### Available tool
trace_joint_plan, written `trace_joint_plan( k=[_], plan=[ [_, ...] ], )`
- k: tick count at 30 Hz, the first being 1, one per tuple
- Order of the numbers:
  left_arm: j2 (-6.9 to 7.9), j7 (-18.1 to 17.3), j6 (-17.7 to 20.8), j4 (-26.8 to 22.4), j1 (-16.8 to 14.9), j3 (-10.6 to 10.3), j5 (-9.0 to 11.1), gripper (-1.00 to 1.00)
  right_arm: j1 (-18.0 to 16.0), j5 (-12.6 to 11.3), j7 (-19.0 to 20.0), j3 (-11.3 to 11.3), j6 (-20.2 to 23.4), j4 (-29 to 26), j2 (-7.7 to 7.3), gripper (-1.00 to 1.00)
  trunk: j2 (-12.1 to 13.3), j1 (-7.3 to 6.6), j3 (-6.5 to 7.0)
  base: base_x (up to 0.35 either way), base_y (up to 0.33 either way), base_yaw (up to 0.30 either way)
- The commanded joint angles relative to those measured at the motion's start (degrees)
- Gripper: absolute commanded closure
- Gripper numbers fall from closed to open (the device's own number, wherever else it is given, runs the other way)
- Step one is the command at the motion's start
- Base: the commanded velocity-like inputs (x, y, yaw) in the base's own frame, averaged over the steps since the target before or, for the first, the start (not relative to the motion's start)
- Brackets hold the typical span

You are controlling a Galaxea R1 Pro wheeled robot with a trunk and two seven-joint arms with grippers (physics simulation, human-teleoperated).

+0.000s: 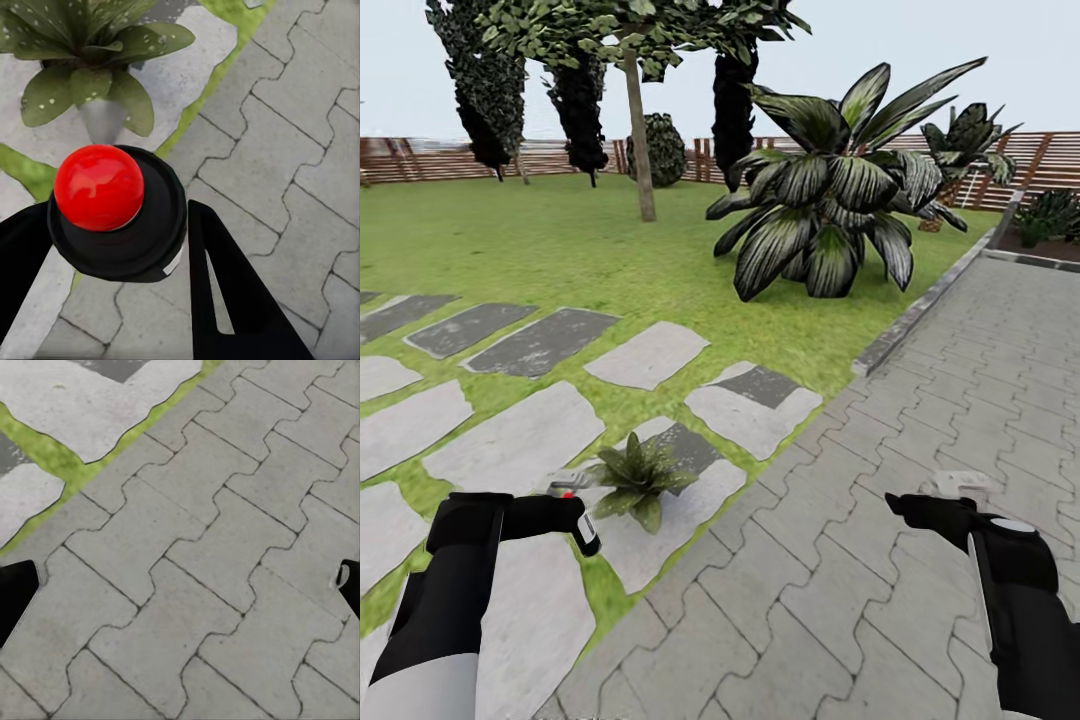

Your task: Pick up the pesticide atomizer in the garden and spray insectifuge to fully cover both potted plants in the garden.

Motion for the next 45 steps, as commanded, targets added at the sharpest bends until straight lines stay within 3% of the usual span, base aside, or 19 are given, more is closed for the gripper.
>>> trace_joint_plan(
  k=[1, 45],
  plan=[
    [-0.03, -0.6, 0.3, 0.0, -0.1, 0.1, -0.5, 1.00, 0.0, 0.6, 0.5, -0.1, 0.2, -0.1, -0.01, -1.00, 0.0, -0.01, 0.01, 0.000, 0.000, 0.232],
    [-0.37, -0.6, 0.3, 0.0, 0.0, -0.1, -0.4, 1.00, 0.0, 0.8, 0.4, -0.1, -0.6, 0.0, -0.06, -1.00, 0.0, -0.01, 0.20, 0.000, 0.000, 0.293]
  ],
)
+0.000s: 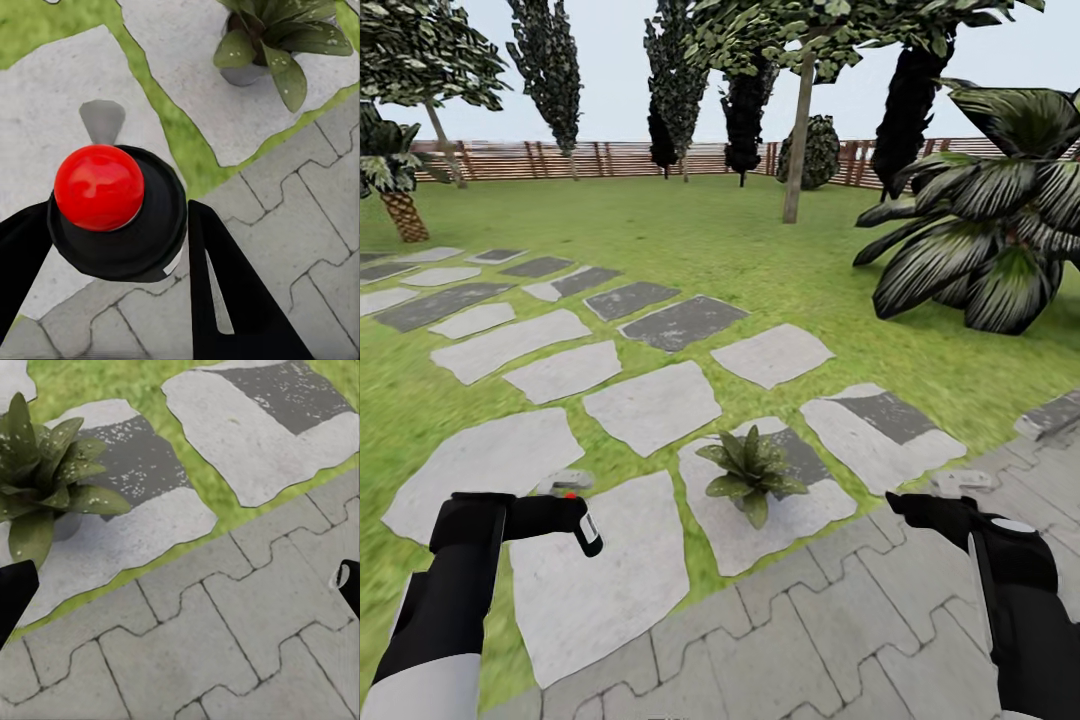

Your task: Pick up the pesticide atomizer in the garden and spray insectifuge to fully cover both potted plants in the garden.

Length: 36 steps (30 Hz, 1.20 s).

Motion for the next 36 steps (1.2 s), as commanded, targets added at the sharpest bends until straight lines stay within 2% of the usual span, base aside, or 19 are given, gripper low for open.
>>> trace_joint_plan(
  k=[1, 10, 36],
  plan=[
    [-0.06, -0.6, 0.3, -0.1, -0.1, 0.1, -0.5, 1.00, 0.0, 0.6, 0.6, -0.1, 0.2, -0.1, 0.01, -1.00, 0.0, -0.01, -0.05, 0.000, 0.000, 0.297],
    [-0.32, -0.6, 0.3, 0.0, -0.1, 0.1, -0.5, 1.00, 0.0, 0.6, 0.6, -0.1, 0.2, -0.1, -0.01, -1.00, 0.0, -0.01, -0.03, 0.000, 0.000, 0.297],
    [0.27, -0.5, 0.2, 0.3, -0.1, 0.1, -0.5, 1.00, 0.0, 0.7, 0.6, -0.1, 0.2, 0.2, -0.05, -1.00, 0.0, -0.01, 0.51, 0.000, 0.000, 0.294]
  ],
)
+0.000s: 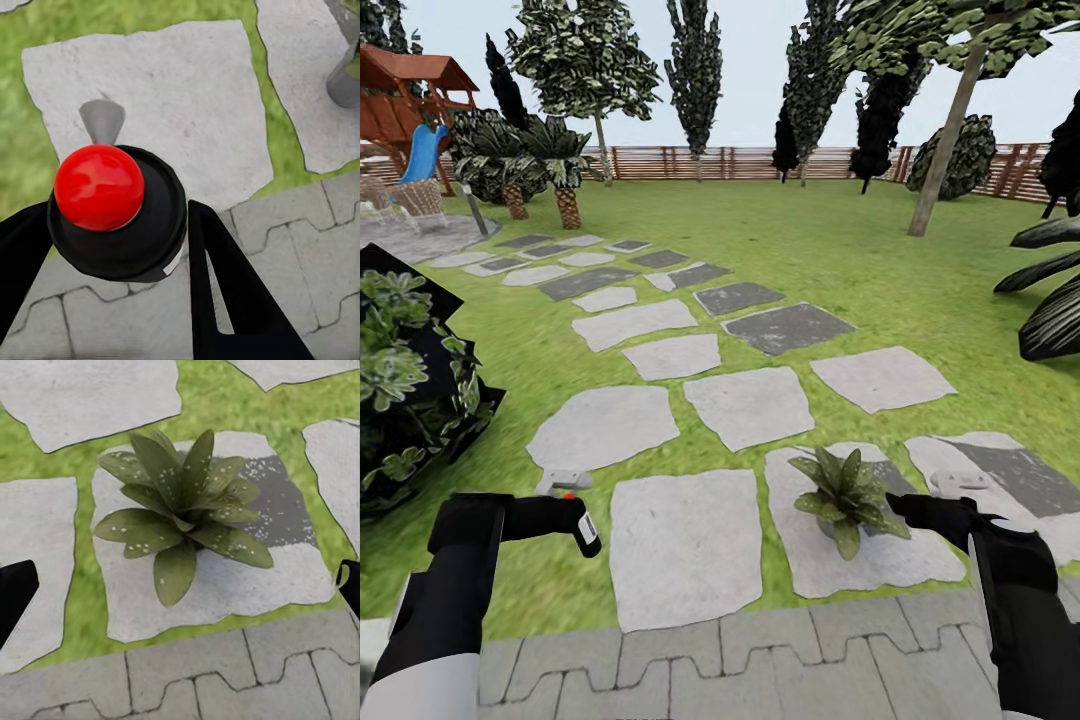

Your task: Pick up the pesticide atomizer in the garden and spray insectifuge to fully cover both potted plants in the garden.

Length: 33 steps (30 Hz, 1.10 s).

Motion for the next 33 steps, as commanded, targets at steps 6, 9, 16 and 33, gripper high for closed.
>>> trace_joint_plan(
  k=[6, 9, 16, 33],
  plan=[
    [-0.03, -0.6, 0.3, -0.1, -0.1, 0.1, -0.5, 1.00, 0.0, 0.6, 0.6, -0.1, 0.2, -0.1, -0.07, -1.00, 0.0, -0.01, 0.09, 0.000, 0.000, 0.284],
    [-0.08, -0.6, 0.3, -0.1, -0.1, 0.1, -0.5, 1.00, 0.0, 0.7, 0.6, -0.1, 0.1, -0.1, -0.09, -1.00, 0.0, -0.01, 0.19, 0.000, 0.000, 0.260],
    [-0.10, -0.6, 0.3, 0.0, -0.1, 0.1, -0.5, 1.00, 0.0, 0.7, 0.6, -0.1, 0.1, 0.0, -0.33, -1.00, 0.0, -0.01, 0.58, 0.000, 0.000, 0.203],
    [-0.18, -0.6, 0.4, -0.3, -0.5, 0.8, -0.4, 1.00, 0.1, 0.6, 0.9, 0.3, -0.4, -0.1, -0.80, -1.00, -2.8, 1.53, -0.09, 0.000, 0.000, 0.072]
  ],
)
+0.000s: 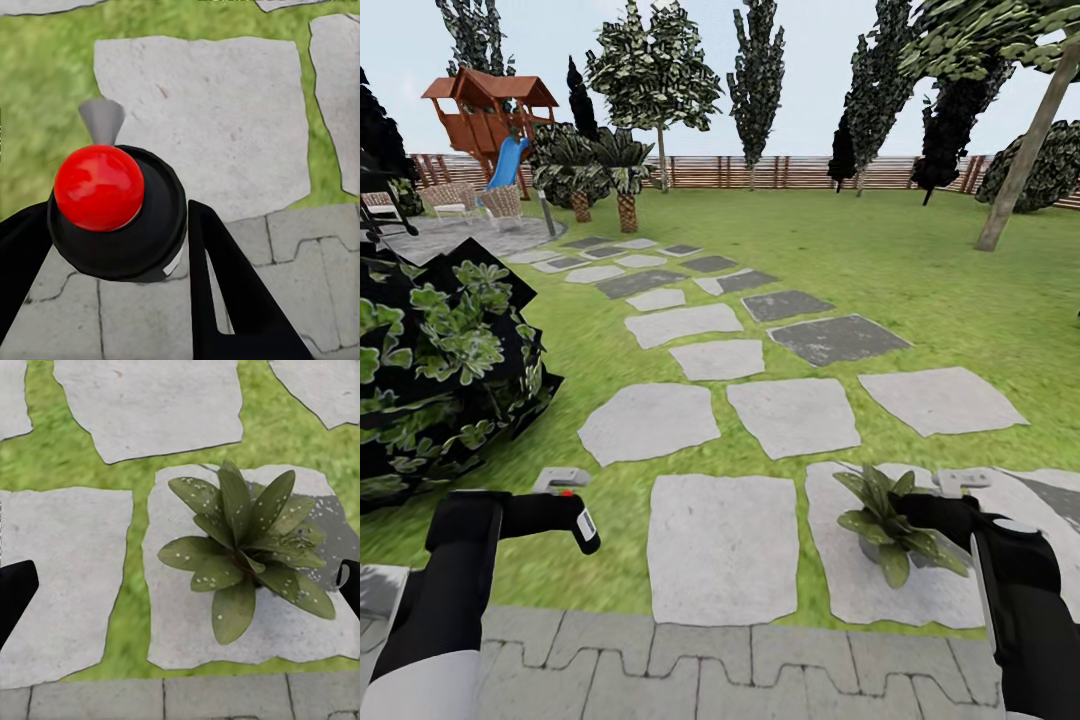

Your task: Pick up the pesticide atomizer in the garden and spray insectifuge to fully cover both potted plants in the garden.

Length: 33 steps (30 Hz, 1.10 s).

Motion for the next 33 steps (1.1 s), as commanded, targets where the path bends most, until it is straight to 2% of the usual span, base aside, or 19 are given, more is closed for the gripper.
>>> trace_joint_plan(
  k=[1, 5, 7, 8, 9, 10, 12, 15, 17, 18, 23, 33],
  plan=[
    [-0.02, -0.6, 0.4, -0.1, -0.1, 0.4, -0.4, 1.00, -0.1, 0.5, 0.7, 0.0, 0.0, -0.2, 0.00, -1.00, -0.4, 0.22, -0.23, 0.000, 0.000, 0.001],
    [0.01, -0.5, 0.3, -0.1, -0.7, 1.6, -0.4, 1.00, -0.3, 0.0, 2.9, 0.0, -0.1, -0.4, -0.02, -1.00, -2.0, 1.10, -0.95, 0.000, 0.000, 0.000],
    [-0.31, 0.8, 0.2, 0.2, -1.4, 1.9, -0.4, 1.00, -0.8, -0.1, 6.7, -0.1, -0.1, -0.5, -0.09, -1.00, -2.8, 1.54, -1.31, 0.000, 0.000, 0.000],
    [-0.76, 3.2, 0.2, 0.5, -2.3, 1.8, -0.3, 1.00, -1.0, -0.1, 10.5, -0.1, -0.2, -0.5, -0.09, -1.00, -3.2, 1.76, -1.49, 0.000, 0.000, 0.000],
    [-1.02, 4.6, 0.2, 0.6, -2.7, 1.7, -0.2, 1.00, -1.1, -0.1, 12.2, -0.2, -0.2, -0.5, -0.09, -1.00, -3.6, 1.98, -1.67, 0.000, 0.000, 0.000],
    [-1.90, 8.2, 0.0, 1.5, -4.0, 1.7, 0.2, 1.00, -1.3, 0.0, 15.9, -0.5, -0.3, -0.5, -0.14, -1.00, -4.1, 2.20, -1.85, 0.000, 0.000, 0.000],
    [-3.06, 10.7, -0.4, 4.0, -5.7, 1.6, 1.3, 1.00, -1.4, 0.2, 18.0, -1.1, -0.4, -0.4, -0.82, -1.00, -4.9, 2.63, -2.21, 0.000, 0.000, 0.000],
    [-3.74, 12.0, -2.5, 7.2, -7.0, 1.7, 3.3, 1.00, -1.2, 0.3, 18.9, -2.8, -0.5, -0.3, -2.41, -1.00, -6.1, 3.29, -2.75, 0.000, 0.000, 0.000],
    [-3.82, 12.2, -3.2, 7.9, -7.2, 1.8, 3.8, 1.00, -1.1, 0.4, 19.1, -3.7, -0.5, -0.3, -2.81, -1.00, -6.9, 3.73, -3.11, 0.000, 0.000, 0.000],
    [-3.79, 12.5, -3.8, 8.5, -7.4, 2.0, 4.2, 1.00, -1.0, 0.4, 19.3, -5.0, -0.5, -0.3, -3.20, -1.00, -7.3, 3.95, -3.28, 0.000, 0.000, 0.000],
    [-3.98, 12.7, -4.3, 9.2, -7.6, 1.9, 4.6, 1.00, -0.9, 0.5, 19.5, -7.5, -0.5, -0.3, -3.70, -1.00, -9.3, 5.05, -4.18, 0.000, 0.000, 0.000],
    [-4.08, 12.7, -4.4, 9.3, -7.6, 1.8, 4.7, 1.00, -0.9, 0.4, 19.7, -8.2, -0.5, -0.4, -3.54, -1.00, -13.3, 7.25, -5.98, 0.000, 0.000, 0.000]
  ],
)
